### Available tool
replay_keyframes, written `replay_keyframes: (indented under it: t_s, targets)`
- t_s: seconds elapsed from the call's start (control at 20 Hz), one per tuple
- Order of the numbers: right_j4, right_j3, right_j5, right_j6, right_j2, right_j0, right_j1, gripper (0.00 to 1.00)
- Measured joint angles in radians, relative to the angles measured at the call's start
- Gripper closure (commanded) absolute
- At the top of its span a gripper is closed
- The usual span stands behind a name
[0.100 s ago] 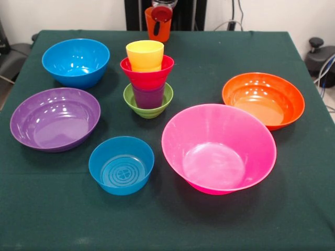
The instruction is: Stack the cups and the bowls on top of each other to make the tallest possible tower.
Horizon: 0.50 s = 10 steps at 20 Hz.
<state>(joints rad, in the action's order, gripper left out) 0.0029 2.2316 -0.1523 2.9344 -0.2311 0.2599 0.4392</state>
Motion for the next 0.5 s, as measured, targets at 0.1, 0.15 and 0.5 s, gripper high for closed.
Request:
replay_keyframes:
  t_s: [0.1,0.15,0.5]
  targets:
    - [0.000,-0.004,0.000,0.000,0.000,0.003,0.001,1.00]
    - [0.000,-0.005,0.000,0.000,0.000,0.006,0.002,1.00]
    - [0.000,-0.005,0.000,0.000,0.000,0.011,0.002,1.00]
